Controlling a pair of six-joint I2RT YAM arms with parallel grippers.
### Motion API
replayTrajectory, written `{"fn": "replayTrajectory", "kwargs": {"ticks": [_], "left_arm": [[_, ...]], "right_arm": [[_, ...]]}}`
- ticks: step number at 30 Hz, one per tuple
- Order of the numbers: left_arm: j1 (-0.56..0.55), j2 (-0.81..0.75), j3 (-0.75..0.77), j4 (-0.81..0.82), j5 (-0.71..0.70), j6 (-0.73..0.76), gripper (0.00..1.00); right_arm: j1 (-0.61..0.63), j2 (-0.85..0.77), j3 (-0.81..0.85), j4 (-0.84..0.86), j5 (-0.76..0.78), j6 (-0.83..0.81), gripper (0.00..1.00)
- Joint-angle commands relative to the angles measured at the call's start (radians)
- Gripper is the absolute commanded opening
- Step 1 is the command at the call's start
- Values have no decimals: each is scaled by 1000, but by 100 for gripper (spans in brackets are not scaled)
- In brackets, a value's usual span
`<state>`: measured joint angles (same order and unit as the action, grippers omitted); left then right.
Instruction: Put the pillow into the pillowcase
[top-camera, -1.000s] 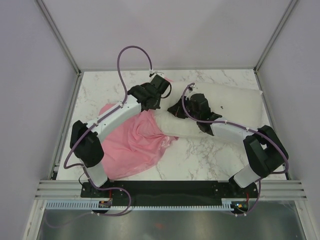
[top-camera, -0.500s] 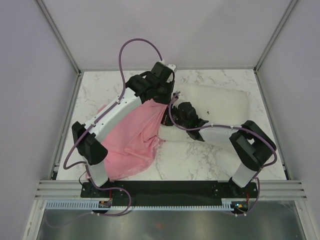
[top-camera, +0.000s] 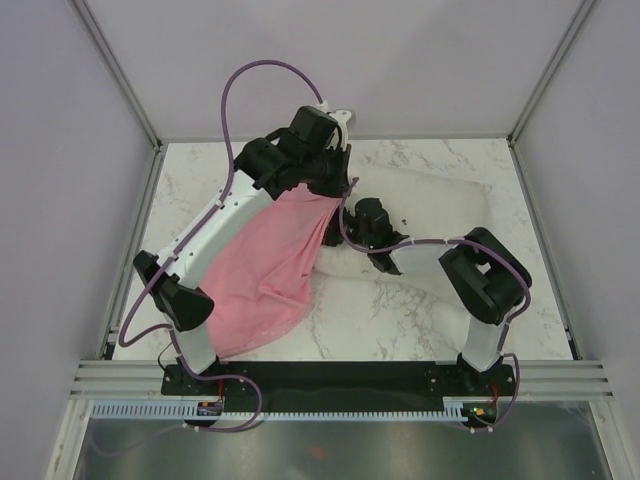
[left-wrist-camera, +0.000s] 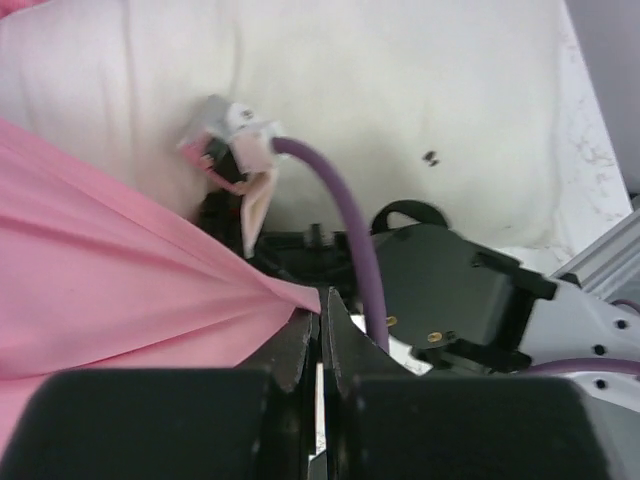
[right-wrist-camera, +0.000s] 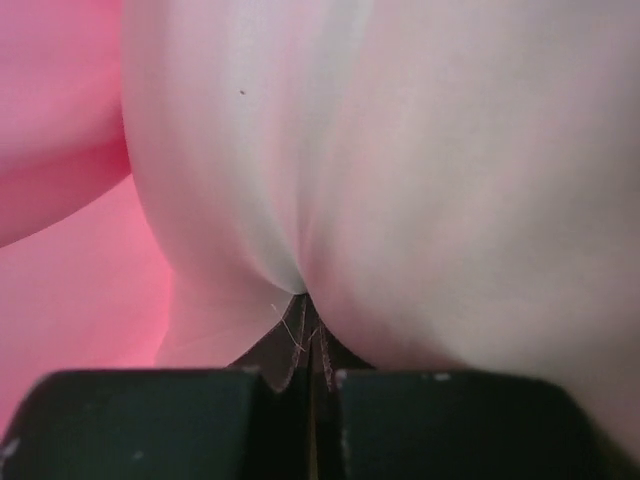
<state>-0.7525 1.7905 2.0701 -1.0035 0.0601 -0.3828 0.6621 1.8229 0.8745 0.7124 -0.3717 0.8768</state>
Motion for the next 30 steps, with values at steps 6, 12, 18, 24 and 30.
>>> {"fn": "replayTrajectory", "kwargs": {"ticks": [6, 12, 18, 24, 30], "left_arm": [[-125, -14, 142, 273, 345, -74, 2], [-38, -216, -212, 272, 80, -19, 9], [82, -422, -580, 296, -176, -30, 15], [87, -450, -807, 396, -250, -62, 14], [84, -393, -887, 428, -290, -76, 10]], "right_arm": [[148, 173, 103, -353, -50, -68, 0], [91, 34, -6, -327, -67, -88, 0], [41, -192, -98, -411, -59, -143, 22], [33, -406, -75, -628, 75, -209, 44], [-88, -449, 171, -844, 163, -344, 72]]}}
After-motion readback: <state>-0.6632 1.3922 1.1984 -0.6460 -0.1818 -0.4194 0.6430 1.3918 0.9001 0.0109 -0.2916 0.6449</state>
